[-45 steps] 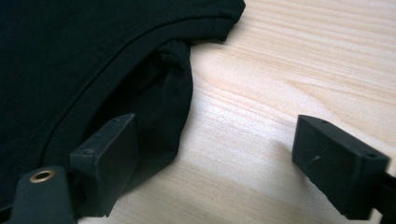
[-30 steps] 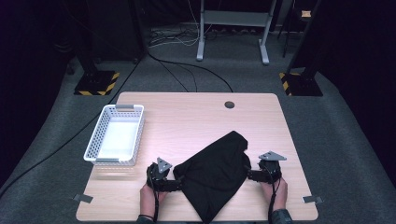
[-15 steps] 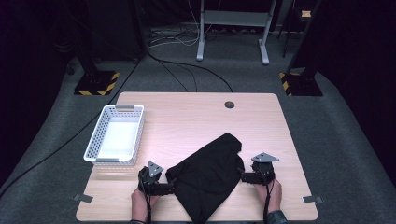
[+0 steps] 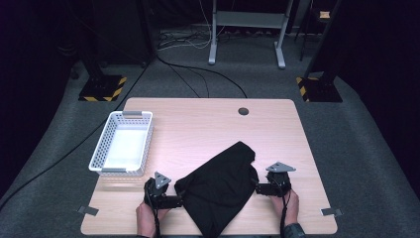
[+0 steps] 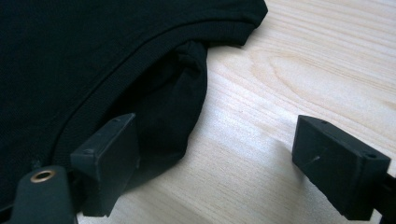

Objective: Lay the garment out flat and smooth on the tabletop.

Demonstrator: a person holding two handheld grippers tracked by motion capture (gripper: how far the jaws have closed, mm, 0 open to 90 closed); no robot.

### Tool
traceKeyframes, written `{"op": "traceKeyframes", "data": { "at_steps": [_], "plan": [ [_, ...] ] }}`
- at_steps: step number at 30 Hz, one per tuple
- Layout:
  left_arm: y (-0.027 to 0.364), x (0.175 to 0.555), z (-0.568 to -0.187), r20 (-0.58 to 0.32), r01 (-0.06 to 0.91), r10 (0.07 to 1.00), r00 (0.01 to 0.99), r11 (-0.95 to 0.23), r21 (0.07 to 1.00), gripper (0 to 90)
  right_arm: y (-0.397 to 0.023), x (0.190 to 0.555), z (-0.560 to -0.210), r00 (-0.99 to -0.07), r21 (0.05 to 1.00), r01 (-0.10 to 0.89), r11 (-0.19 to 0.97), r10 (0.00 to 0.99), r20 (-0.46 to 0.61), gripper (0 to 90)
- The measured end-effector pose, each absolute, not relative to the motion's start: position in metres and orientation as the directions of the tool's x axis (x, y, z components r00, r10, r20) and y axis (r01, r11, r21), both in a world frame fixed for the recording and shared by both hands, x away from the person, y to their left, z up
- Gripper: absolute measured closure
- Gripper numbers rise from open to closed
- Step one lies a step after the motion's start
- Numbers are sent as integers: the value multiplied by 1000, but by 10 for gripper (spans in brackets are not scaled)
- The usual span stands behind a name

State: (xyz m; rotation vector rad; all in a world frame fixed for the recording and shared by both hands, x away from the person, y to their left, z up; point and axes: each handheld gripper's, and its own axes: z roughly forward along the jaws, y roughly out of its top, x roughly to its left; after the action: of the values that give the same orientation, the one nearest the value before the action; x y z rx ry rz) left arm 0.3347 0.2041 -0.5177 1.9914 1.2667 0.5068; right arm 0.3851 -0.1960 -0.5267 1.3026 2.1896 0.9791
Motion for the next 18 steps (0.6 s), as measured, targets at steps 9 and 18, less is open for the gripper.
{"op": "traceKeyframes", "data": {
  "at_steps": [9, 18],
  "plan": [
    [193, 325, -484, -52, 538, 868, 494, -258, 803, 54, -195, 386, -527, -484, 744, 585, 323, 875, 1, 144],
    [162, 331, -470, -50, 495, 817, 575, -298, 816, 51, -196, 386, -527, -484, 744, 588, 318, 875, 9, 149]
  ]
}}
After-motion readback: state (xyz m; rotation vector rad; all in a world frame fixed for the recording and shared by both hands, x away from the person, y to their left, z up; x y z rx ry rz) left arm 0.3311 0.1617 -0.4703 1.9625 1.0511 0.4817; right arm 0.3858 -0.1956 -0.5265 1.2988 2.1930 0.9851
